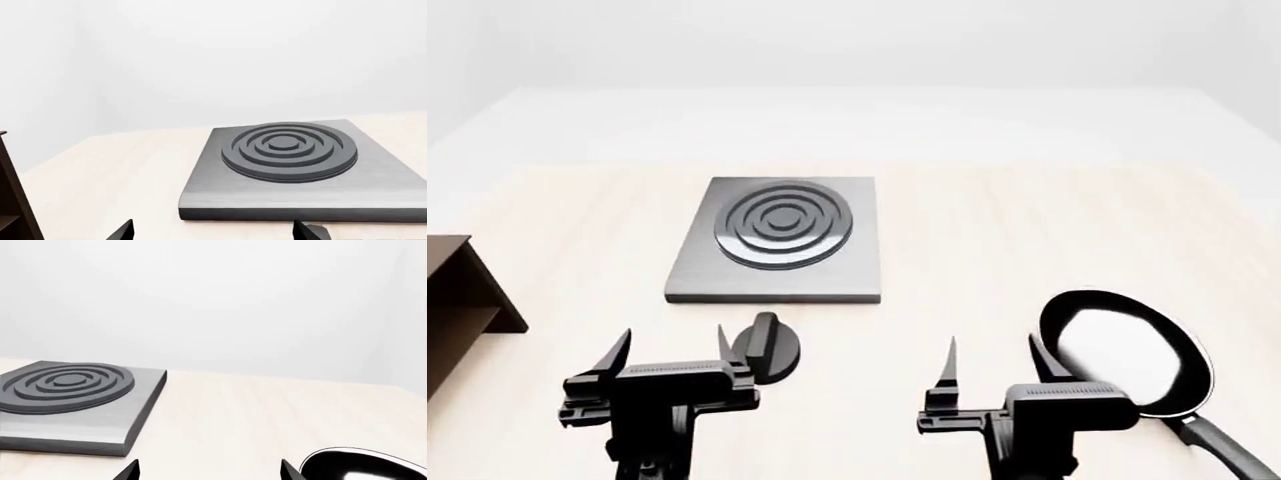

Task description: Turn on the stove and put the frying pan on it.

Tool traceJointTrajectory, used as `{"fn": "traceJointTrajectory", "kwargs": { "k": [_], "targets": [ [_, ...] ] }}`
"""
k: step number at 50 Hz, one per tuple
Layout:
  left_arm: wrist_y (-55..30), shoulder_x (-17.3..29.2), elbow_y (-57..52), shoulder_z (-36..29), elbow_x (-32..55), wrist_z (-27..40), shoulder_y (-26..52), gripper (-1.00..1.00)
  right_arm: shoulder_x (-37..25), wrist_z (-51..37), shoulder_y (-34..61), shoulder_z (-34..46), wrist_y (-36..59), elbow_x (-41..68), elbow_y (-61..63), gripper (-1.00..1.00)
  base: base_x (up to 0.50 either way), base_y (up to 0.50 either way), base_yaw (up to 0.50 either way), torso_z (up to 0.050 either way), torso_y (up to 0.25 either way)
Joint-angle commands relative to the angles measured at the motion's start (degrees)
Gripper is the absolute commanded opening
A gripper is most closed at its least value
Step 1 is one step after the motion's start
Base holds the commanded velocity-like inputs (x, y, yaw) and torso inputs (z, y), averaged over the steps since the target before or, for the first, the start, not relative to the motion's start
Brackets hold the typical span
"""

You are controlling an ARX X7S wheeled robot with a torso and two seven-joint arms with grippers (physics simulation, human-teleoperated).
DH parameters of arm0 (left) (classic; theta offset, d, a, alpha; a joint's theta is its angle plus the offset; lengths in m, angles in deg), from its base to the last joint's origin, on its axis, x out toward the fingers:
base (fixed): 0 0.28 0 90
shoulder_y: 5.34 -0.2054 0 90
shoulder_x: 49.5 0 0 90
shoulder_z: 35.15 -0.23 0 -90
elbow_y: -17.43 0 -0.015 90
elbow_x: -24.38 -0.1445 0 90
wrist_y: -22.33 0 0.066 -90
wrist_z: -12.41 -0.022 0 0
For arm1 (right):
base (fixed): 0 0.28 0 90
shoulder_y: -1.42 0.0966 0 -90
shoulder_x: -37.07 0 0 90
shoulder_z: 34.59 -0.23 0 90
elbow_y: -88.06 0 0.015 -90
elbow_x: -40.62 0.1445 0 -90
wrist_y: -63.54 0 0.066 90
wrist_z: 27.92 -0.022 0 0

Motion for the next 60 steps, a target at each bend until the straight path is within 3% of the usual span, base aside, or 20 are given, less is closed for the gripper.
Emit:
{"fn": "traceJointTrajectory", "kwargs": {
  "k": [1,29,60],
  "targets": [
    [-0.1,-0.8,1.5,1.2,-0.1,-1.2,0.5,1.0,0.6,0.3,0.5,-0.5,0.3,-1.1,-1.1,1.0,0.0,0.0,0.0,0.0,0.0],
    [5.7,0.1,22.5,1.5,-1.8,2.6,5.9,1.0,-0.4,-1.0,0.8,1.5,-0.3,-0.8,-3.0,1.0,0.0,0.0,0.0,0.0,0.0],
    [4.8,-1.7,23.4,-4.9,-2.4,1.1,7.3,1.0,-1.6,-1.9,0.8,2.8,-0.7,0.5,-3.2,1.0,0.0,0.0,0.0,0.0,0.0]
  ]
}}
